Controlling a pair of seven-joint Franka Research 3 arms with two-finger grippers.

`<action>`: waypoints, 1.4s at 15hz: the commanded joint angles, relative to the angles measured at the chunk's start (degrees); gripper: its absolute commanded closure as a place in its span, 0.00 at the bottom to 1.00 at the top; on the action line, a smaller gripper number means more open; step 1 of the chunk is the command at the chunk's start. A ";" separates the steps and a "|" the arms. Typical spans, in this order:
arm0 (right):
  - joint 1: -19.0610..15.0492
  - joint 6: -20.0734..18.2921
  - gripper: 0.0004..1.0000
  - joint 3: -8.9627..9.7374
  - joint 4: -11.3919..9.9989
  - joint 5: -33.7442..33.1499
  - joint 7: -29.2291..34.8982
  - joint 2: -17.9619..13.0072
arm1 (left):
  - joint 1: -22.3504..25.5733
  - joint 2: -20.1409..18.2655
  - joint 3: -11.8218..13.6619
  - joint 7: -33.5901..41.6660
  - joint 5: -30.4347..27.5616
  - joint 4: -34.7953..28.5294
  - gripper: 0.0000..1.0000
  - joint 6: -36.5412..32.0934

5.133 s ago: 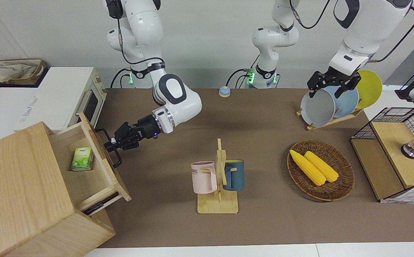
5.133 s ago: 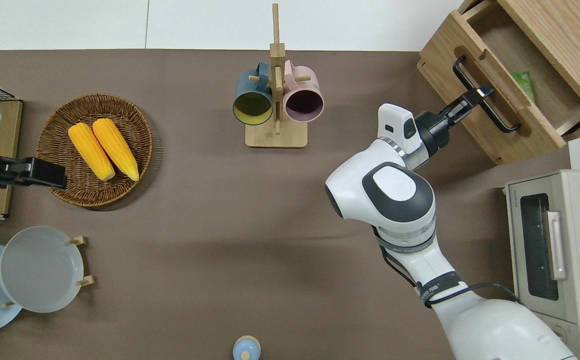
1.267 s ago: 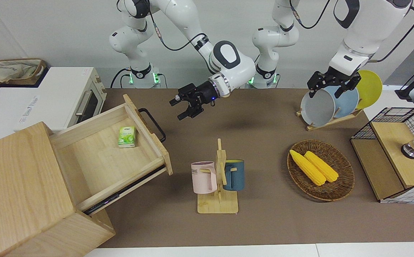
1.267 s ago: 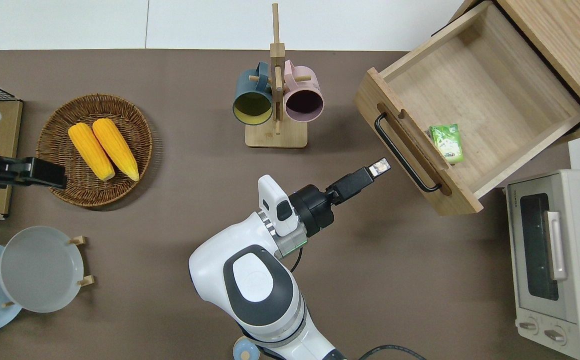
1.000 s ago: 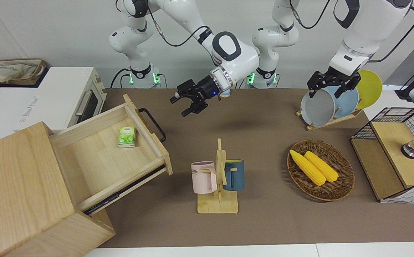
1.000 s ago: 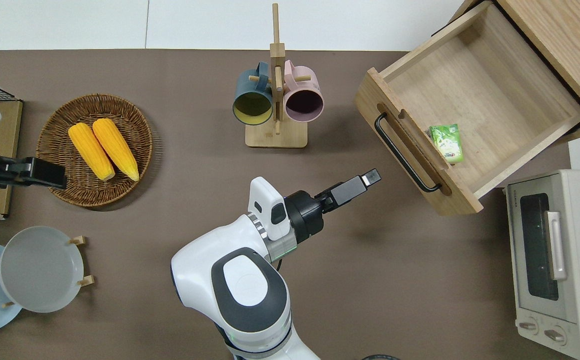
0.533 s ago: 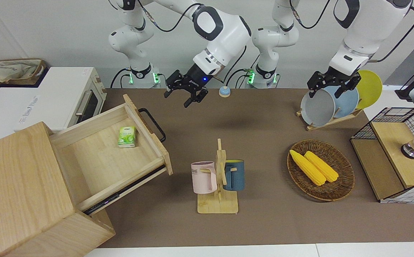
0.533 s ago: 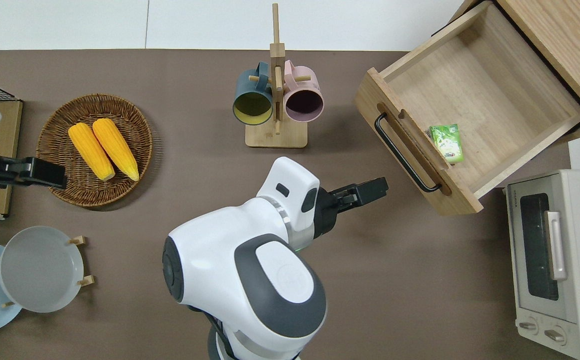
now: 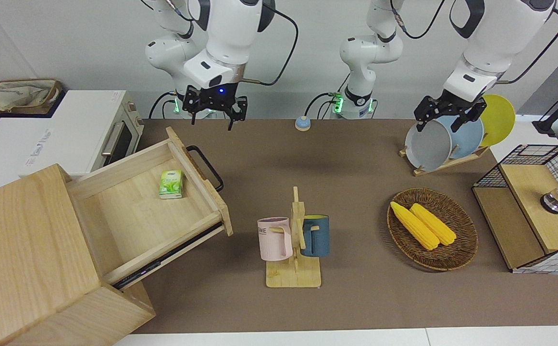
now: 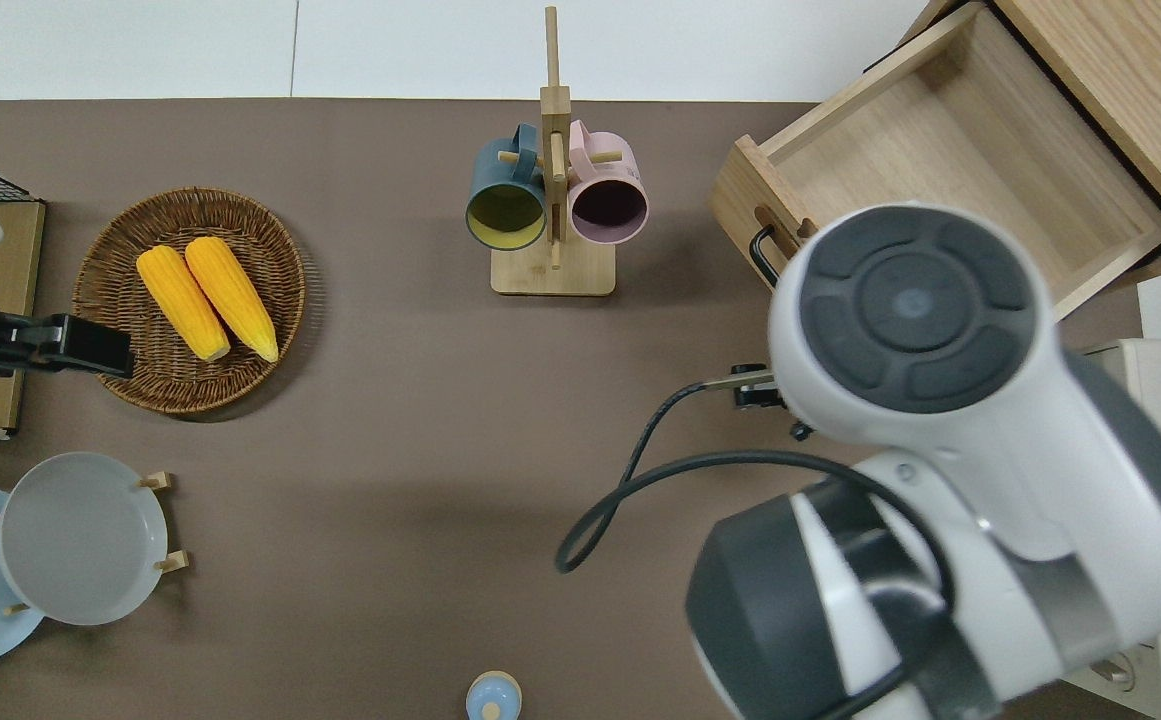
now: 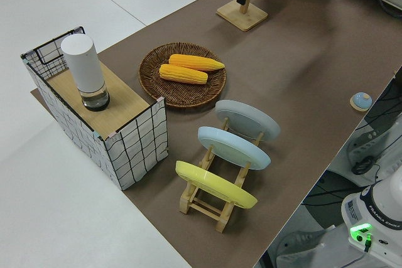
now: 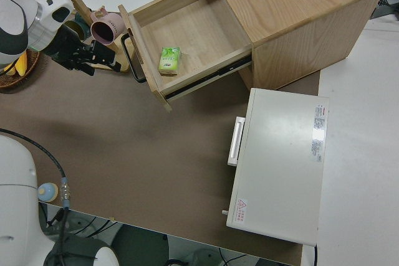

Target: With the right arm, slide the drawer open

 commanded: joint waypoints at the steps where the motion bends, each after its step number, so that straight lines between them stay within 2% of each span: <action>1: -6.05 1.03 0.01 0.11 -1.02 7.41 -7.36 -3.60 | -0.39 -0.25 0.02 -0.60 1.02 0.58 0.01 -1.03; 4: -11.15 0.42 0.01 0.11 -1.55 11.10 -13.51 -5.01 | -0.39 -0.25 0.02 -0.60 1.02 0.58 0.01 -1.03; 8: -16.86 0.32 0.01 0.20 -2.69 13.22 -20.55 -5.27 | -0.39 -0.25 0.02 -0.60 1.02 0.49 0.01 -1.03; 12: -21.35 0.85 0.01 0.20 -4.27 14.81 -23.38 -5.27 | -0.39 -0.25 0.02 -0.60 1.02 0.49 0.01 -1.03; 16: -22.68 3.13 0.01 -0.07 -6.82 14.54 -24.34 -5.27 | -0.39 -0.25 0.02 -0.60 1.02 0.58 0.01 -1.03; 21: -22.77 4.54 0.01 -0.15 -6.82 13.66 -22.94 -4.40 | -0.39 -0.25 0.02 -0.60 1.02 0.58 0.01 -1.03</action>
